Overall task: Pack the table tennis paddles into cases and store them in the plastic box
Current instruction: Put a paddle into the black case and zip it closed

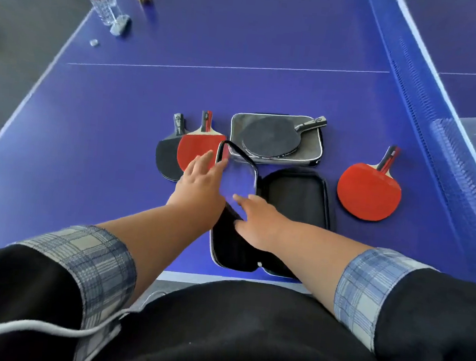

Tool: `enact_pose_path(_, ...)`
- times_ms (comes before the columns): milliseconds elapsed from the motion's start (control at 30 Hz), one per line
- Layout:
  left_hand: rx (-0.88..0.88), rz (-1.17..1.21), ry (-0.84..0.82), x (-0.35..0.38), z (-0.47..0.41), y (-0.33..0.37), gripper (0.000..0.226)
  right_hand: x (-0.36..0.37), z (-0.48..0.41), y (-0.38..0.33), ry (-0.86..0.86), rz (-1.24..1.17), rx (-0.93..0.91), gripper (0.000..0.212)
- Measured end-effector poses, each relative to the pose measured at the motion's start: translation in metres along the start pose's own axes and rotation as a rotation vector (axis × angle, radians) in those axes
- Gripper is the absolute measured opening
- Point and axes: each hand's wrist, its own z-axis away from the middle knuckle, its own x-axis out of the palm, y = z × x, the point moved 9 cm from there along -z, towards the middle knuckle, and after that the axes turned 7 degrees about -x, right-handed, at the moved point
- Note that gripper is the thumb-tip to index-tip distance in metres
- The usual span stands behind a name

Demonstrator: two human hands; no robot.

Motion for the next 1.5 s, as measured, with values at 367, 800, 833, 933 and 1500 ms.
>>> enact_pose_path(367,0.308,-0.524,-0.664,0.113,-0.008,-0.079,0.075,0.061,-0.017,0.027,-0.157,0.073,0.378,0.077)
enact_pose_path(800,0.316,-0.318,-0.51,0.072,-0.067,-0.05,0.053,0.011,-0.014,0.027,0.155,-0.1,0.396,0.067)
enact_pose_path(833,0.294,-0.264,-0.482,0.066,-0.074,-0.054,0.053,0.004,-0.017,0.023,0.199,-0.11,0.383,0.064)
enact_pose_path(933,0.19,-0.09,-0.386,0.047,-0.095,-0.078,0.055,-0.014,-0.035,0.005,0.327,-0.176,0.351,0.059)
enact_pose_path(1500,-0.294,0.371,-0.309,0.044,-0.205,-0.174,0.039,-0.047,-0.166,-0.03,0.436,-0.684,0.704,0.032)
